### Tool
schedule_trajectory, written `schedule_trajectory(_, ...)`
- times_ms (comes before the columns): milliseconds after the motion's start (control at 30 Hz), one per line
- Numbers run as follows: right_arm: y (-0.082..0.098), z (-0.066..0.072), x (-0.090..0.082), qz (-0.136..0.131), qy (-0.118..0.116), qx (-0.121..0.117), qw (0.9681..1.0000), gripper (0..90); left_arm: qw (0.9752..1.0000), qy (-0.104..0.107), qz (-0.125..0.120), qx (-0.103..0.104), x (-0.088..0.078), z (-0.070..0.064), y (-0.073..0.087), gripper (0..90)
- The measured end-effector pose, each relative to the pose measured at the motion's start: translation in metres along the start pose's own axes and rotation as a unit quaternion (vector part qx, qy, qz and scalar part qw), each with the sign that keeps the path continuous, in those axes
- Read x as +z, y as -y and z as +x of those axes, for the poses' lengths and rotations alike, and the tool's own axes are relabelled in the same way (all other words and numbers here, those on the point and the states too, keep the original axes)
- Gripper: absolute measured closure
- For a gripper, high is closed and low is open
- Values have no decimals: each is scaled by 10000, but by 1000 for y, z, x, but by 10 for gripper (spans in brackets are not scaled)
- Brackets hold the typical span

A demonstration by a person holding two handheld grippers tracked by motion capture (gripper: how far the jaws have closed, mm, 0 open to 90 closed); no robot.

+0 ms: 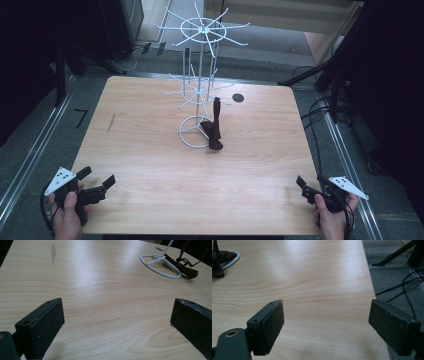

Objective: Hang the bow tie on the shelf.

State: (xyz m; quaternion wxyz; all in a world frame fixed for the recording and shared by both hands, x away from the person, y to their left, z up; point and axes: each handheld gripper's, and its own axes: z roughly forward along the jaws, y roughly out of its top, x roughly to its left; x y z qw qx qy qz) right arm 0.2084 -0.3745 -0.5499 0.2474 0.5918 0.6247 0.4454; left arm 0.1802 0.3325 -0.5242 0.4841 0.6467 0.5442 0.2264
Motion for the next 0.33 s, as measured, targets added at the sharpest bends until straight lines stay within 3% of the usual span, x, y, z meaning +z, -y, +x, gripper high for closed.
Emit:
schedule_trajectory(133, 4, -2, -5, -4, 93, -121, 9999, 135, 10000, 5, 1, -5, 0, 0, 0, 0)
schedule_trajectory(333, 4, -2, -5, 15, 85, -10, 10000, 135, 10000, 14, 8, -22, 1, 0, 0, 0)
